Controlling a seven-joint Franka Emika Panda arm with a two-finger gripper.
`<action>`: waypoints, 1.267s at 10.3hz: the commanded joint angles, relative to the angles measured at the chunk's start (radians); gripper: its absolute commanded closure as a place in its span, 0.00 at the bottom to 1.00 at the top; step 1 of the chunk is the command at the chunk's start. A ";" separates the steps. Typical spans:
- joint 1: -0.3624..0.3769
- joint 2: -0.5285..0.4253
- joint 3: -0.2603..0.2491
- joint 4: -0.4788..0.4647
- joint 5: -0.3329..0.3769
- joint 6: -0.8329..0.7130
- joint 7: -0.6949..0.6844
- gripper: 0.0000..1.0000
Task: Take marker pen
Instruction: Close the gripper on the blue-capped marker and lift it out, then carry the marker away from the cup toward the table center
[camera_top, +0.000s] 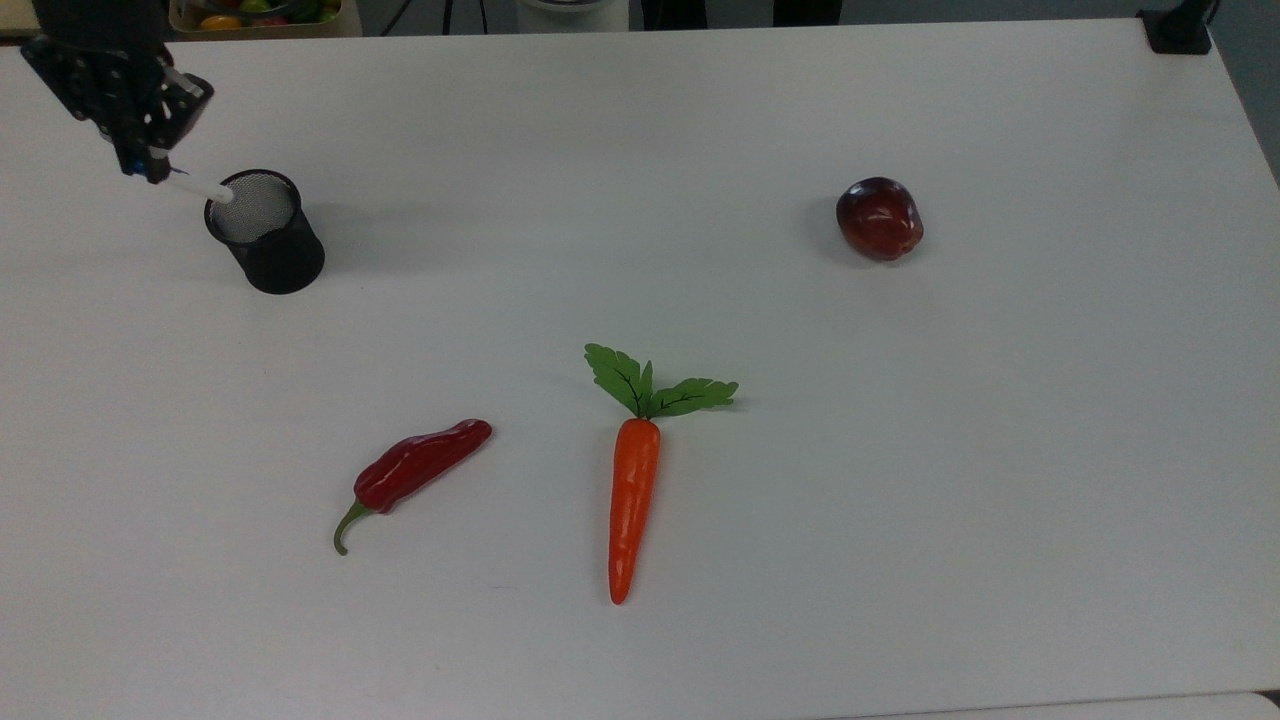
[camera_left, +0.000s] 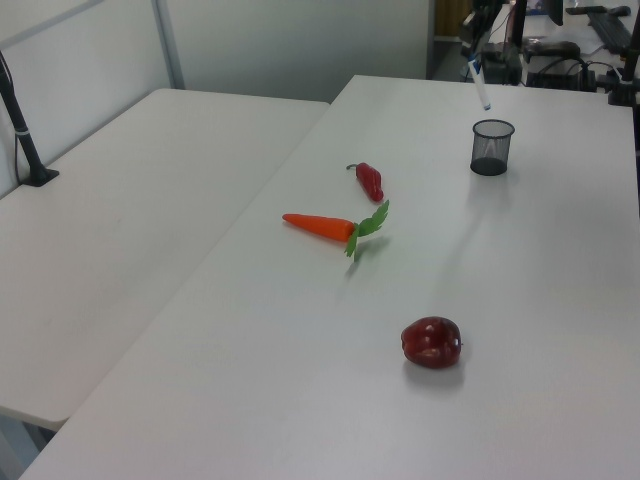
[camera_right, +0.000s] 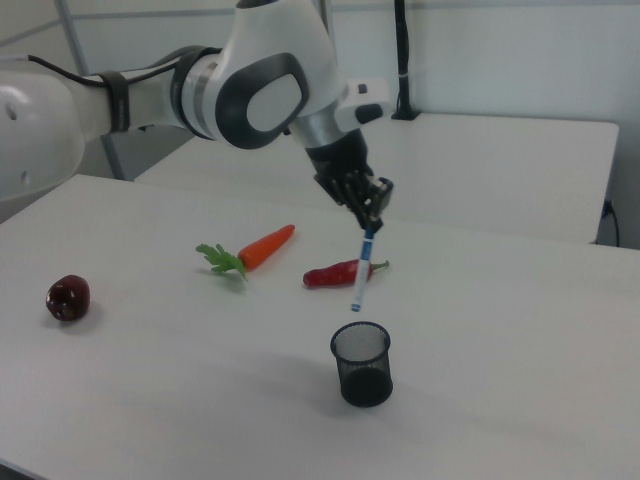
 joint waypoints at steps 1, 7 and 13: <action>0.137 -0.018 0.002 -0.008 0.010 -0.114 0.089 0.89; 0.309 -0.010 0.086 -0.141 0.033 -0.227 0.203 0.89; 0.403 0.129 0.088 -0.154 0.033 -0.145 0.203 0.88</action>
